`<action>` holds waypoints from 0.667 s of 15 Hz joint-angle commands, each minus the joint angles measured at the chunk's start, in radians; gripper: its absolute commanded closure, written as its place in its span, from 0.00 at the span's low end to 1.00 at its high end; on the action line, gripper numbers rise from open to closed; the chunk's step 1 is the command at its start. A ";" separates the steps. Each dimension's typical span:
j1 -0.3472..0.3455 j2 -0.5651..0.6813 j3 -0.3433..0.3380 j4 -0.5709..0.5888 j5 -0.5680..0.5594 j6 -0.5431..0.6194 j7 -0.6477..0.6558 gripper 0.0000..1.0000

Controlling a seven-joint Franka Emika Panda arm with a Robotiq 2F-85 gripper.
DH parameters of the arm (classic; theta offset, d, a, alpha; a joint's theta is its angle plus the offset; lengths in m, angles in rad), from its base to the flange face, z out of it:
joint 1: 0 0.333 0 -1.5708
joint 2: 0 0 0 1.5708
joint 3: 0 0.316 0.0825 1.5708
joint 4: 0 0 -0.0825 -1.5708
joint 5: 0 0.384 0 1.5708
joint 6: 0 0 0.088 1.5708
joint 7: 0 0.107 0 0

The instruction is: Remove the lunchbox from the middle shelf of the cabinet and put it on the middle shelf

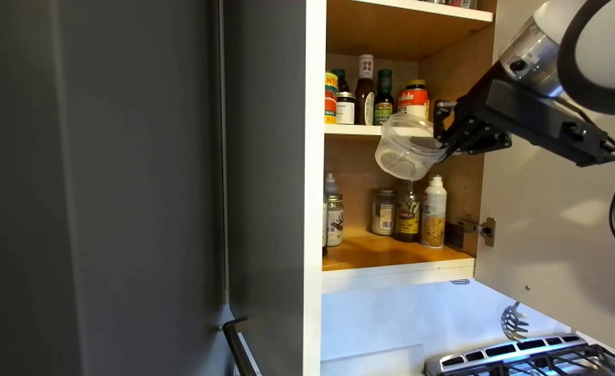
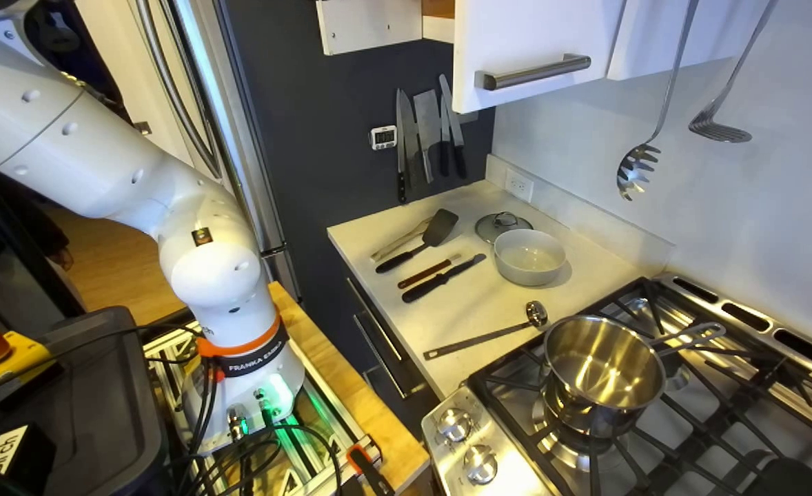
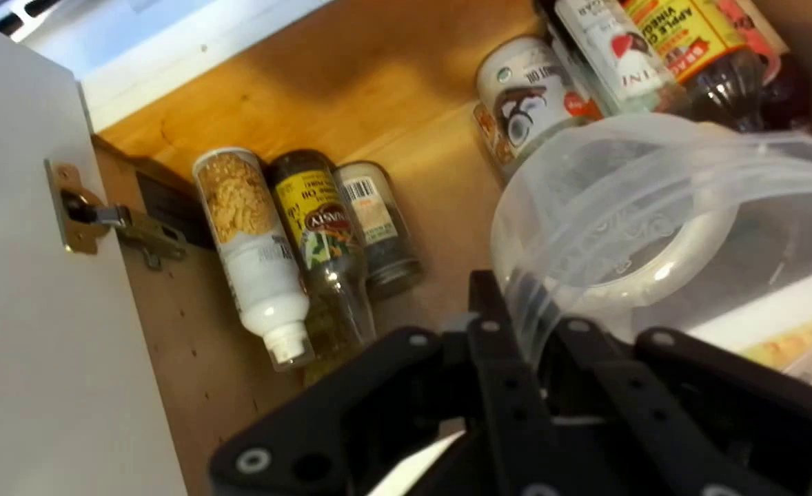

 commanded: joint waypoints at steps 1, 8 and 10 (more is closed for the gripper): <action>0.007 0.014 -0.022 0.058 0.038 0.045 -0.022 0.97; -0.007 0.029 -0.014 0.097 0.046 0.058 -0.006 0.90; -0.007 0.033 -0.014 0.100 0.047 0.059 -0.006 0.90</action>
